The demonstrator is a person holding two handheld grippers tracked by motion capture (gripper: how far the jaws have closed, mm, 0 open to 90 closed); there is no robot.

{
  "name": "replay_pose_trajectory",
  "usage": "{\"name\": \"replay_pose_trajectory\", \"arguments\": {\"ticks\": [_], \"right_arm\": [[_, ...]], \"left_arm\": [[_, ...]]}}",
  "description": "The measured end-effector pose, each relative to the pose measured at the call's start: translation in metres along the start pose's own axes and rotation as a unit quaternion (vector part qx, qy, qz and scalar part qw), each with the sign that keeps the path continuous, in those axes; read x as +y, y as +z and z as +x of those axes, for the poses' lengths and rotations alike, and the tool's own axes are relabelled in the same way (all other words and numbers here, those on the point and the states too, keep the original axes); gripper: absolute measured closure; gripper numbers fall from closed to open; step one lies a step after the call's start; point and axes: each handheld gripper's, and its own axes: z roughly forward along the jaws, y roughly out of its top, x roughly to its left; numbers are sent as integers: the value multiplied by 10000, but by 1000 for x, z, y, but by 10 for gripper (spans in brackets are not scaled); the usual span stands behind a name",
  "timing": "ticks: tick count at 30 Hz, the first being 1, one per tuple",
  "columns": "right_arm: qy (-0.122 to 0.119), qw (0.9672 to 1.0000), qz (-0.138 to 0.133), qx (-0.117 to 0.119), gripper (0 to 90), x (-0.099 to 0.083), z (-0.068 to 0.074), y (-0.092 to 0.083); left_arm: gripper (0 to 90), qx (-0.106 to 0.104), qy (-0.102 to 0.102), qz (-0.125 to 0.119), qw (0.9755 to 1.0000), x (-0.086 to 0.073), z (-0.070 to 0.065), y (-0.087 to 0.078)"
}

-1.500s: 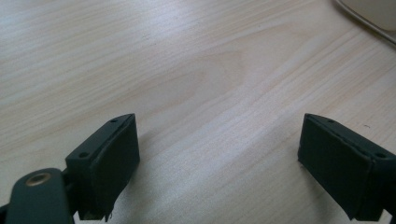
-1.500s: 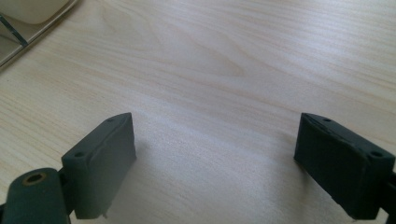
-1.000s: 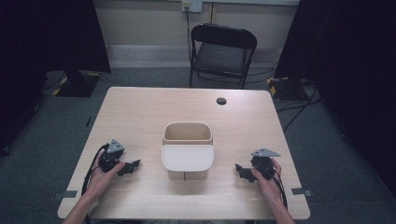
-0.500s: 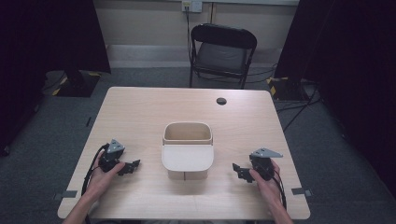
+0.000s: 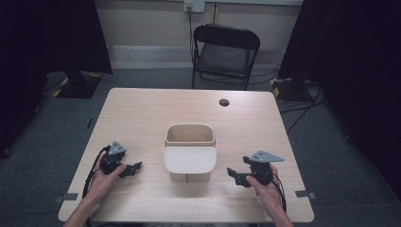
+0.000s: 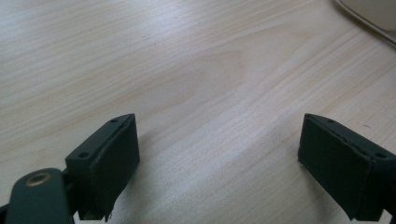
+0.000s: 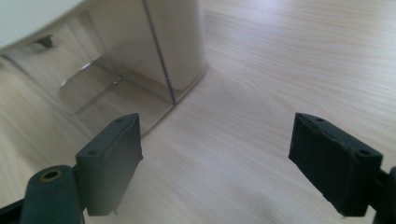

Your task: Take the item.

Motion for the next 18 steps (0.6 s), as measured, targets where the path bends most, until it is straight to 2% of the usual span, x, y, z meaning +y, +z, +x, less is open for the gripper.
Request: {"name": "replay_pose_trajectory", "arguments": {"ticks": [10,18], "right_arm": [[-191,9989,-175,383,158,7,23,-4],[-347,9974,-173,610,155,10,37,1]], "left_arm": [[117,1,15,8,10000,0,0,0],[117,2,16,8,10000,0,0,0]]}}
